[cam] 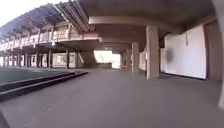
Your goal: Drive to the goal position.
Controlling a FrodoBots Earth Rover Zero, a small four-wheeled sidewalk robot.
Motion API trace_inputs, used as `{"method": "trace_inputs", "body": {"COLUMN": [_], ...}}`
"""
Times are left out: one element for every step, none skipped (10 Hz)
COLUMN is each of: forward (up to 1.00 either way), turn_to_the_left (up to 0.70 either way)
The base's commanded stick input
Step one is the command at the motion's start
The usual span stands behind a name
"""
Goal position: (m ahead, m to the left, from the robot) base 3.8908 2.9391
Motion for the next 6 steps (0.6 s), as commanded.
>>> {"method": "trace_inputs", "body": {"forward": [0.7,0.7,0.7,0.7,0.7,0.7], "turn_to_the_left": [0.0,0.0,0.0,0.0,0.0,0.0]}}
